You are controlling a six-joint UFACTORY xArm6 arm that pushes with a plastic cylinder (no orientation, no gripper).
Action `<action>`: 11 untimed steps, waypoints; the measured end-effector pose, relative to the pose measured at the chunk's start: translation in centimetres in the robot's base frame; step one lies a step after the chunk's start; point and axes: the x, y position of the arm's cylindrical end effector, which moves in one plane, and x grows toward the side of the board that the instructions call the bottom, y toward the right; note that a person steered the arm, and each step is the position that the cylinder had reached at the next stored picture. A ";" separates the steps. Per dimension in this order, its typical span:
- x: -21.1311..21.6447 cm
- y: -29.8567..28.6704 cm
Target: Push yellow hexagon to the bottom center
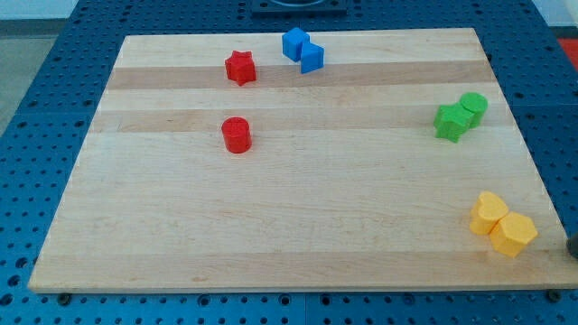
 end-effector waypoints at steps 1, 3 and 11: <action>0.0 -1.9; -0.7 -5.3; -1.7 -16.9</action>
